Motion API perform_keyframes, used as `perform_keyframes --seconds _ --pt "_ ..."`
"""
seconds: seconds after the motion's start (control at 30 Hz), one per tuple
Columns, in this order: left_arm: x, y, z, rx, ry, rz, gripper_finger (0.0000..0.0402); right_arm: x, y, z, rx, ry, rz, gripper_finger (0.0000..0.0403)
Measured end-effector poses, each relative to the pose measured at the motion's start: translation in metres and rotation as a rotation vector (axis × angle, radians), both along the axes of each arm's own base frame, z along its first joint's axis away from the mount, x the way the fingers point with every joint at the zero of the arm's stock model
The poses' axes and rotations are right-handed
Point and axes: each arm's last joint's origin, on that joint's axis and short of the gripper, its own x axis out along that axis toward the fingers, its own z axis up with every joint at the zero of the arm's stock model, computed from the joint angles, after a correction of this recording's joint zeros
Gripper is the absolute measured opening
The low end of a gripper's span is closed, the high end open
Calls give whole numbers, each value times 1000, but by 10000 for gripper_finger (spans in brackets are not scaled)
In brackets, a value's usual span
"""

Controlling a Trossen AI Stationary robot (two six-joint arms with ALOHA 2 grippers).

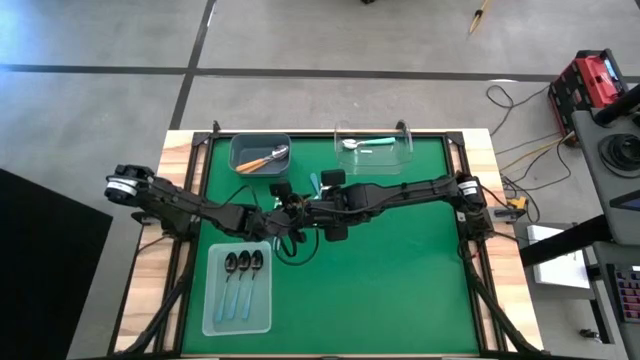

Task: Sort silverware by color (type)
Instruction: Put the yellow spoon into the gray bin

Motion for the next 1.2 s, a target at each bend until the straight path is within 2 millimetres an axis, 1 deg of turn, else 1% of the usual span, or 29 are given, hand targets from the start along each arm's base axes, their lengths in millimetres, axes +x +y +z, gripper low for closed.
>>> perform_keyframes --seconds 0.13,0.23,0.33,0.4,0.5,0.67,0.73,0.83,0.87,0.9,0.93,1.07,1.2 --pt "0 1 -1 5 14 -9 81 0 0 0 -3 4 8 30" --pt "0 0 -1 10 28 -27 51 0 0 0 -9 11 21 31" --pt "0 0 -1 8 24 -22 49 0 0 0 -12 11 28 34" --pt "0 0 -1 1 12 -12 49 1 0 0 -14 10 30 43" --pt "0 1 0 -18 -31 34 49 2 0 1 -18 -14 11 72" --pt "-5 2 -3 -62 -79 59 49 2 0 2 -22 -34 -10 143" --pt "-9 2 -4 -67 -91 68 49 1 0 5 -20 -40 -12 165" --pt "-17 4 -4 -58 -115 102 46 -4 2 19 -1 -67 -4 182" --pt "-21 5 -2 -58 -129 107 40 -7 2 26 1 -87 -1 184" --pt "-26 5 0 -61 -141 109 20 -11 2 33 4 -103 1 185" --pt "-31 5 2 -65 -152 106 13 -15 2 40 5 -123 0 185" --pt "-54 5 11 -85 -218 77 13 -34 -1 70 15 -241 -25 184" --pt "-74 2 23 -110 -313 43 13 -56 -2 95 36 -389 -27 185"
